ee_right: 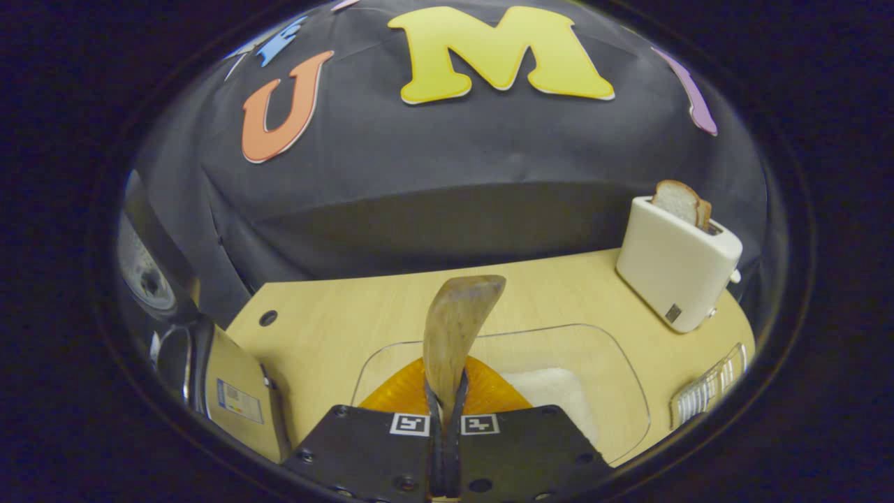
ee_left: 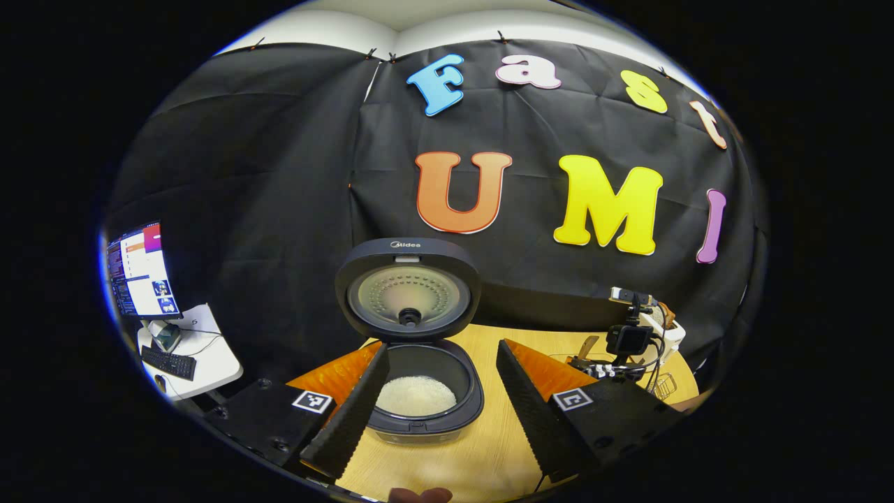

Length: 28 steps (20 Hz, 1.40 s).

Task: Close the left gripper, press the button to open the rice cooker; take a wooden spoon from the chopstick holder with the right hand, scoop a spoonful of rice and pour it into the rice cooker, then put the wooden spoon back into the chopstick holder.

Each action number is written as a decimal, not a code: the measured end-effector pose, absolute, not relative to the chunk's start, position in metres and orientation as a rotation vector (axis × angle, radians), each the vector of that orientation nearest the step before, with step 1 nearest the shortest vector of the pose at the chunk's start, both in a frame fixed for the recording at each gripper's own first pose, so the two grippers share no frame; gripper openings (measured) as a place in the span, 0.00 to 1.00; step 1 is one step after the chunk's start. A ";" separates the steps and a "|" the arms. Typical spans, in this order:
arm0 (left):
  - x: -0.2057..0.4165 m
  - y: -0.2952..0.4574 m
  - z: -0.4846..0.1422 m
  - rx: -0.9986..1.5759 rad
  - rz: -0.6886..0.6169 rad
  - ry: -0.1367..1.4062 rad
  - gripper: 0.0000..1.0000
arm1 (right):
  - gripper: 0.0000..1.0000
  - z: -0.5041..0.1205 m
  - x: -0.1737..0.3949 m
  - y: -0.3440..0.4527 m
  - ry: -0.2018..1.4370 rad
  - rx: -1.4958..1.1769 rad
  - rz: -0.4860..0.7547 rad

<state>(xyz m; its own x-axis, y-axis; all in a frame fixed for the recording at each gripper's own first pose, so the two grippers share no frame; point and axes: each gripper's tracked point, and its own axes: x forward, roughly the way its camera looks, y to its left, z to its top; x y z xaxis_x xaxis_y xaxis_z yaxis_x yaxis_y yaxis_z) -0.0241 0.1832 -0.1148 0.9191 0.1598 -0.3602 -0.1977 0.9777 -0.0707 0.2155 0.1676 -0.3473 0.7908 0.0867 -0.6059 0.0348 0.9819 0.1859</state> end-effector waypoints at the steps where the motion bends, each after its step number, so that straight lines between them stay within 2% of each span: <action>1: -0.026 0.184 -0.115 -0.110 0.188 0.358 0.98 | 0.02 -0.347 0.215 0.172 0.672 0.239 0.042; 9: -0.028 0.184 -0.119 -0.116 0.191 0.375 0.98 | 0.02 -0.347 0.210 0.170 0.752 0.516 0.084; 22: -0.015 0.143 -0.108 -0.084 0.141 0.395 0.98 | 0.01 -0.316 0.207 0.117 0.662 0.697 0.085; 28: -0.012 0.130 -0.099 -0.103 0.170 0.377 0.99 | 0.01 -0.295 0.208 0.085 0.629 0.770 0.070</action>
<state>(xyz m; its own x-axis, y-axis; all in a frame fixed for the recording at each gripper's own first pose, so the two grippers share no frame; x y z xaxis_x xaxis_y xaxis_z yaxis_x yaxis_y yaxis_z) -0.0120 0.1298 -0.0995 0.9157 0.1459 -0.3745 -0.1844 0.9804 -0.0688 0.2079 0.0855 -0.2948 0.8158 0.2818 -0.5050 0.1640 0.7247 0.6692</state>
